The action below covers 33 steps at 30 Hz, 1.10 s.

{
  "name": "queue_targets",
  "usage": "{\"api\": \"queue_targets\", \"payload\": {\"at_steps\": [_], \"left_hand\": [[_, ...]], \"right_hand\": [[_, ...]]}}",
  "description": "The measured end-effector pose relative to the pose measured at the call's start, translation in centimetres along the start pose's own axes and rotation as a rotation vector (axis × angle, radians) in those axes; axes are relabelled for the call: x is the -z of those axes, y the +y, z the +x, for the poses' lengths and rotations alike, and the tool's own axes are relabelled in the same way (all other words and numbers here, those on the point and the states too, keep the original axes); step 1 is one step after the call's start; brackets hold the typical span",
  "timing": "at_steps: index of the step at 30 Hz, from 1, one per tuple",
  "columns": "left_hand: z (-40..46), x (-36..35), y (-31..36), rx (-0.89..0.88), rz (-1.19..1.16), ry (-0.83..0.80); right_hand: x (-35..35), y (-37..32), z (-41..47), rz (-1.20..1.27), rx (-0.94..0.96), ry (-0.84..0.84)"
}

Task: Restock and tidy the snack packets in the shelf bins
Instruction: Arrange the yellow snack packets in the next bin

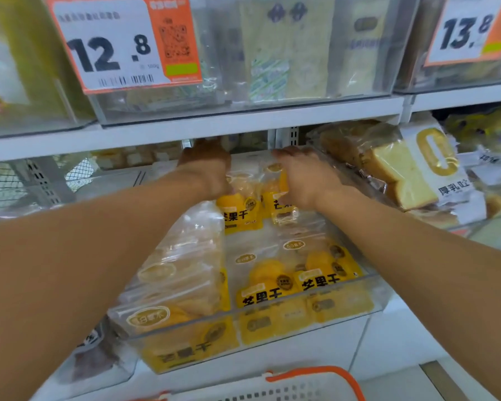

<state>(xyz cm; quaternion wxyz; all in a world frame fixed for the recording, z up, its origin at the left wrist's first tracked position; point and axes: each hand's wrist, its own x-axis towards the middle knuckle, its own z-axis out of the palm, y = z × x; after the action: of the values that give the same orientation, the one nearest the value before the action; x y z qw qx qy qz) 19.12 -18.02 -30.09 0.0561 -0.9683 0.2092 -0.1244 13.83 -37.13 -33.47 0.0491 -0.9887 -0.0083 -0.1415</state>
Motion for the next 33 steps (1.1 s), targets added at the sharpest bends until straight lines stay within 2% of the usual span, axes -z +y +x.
{"api": "queue_targets", "payload": {"at_steps": [5, 10, 16, 21, 25, 28, 33], "left_hand": [[0.0, -0.2, -0.3, 0.011, -0.139, -0.038], [0.1, -1.2, -0.1, -0.029, -0.097, 0.061], [0.2, -1.1, 0.1, -0.018, -0.024, 0.065], [0.2, -0.6, 0.4, 0.023, 0.084, 0.013], [0.4, 0.0, 0.5, -0.007, 0.069, -0.044], [0.5, 0.0, 0.1, -0.034, 0.044, -0.027], [0.6, -0.9, 0.5, -0.031, 0.033, 0.026]], "right_hand": [[-0.9, 0.3, 0.4, -0.046, -0.041, 0.032], [-1.0, 0.6, 0.7, -0.125, -0.021, 0.145], [-0.8, 1.0, 1.6, -0.116, -0.067, 0.064], [-1.0, 0.3, 1.9, -0.245, -0.069, 0.029], [-0.5, 0.7, 1.2, -0.092, -0.063, -0.037], [-0.8, 1.1, 0.4, -0.089, -0.027, -0.115], [-1.6, 1.1, 0.9, -0.133, -0.026, 0.014]]}}
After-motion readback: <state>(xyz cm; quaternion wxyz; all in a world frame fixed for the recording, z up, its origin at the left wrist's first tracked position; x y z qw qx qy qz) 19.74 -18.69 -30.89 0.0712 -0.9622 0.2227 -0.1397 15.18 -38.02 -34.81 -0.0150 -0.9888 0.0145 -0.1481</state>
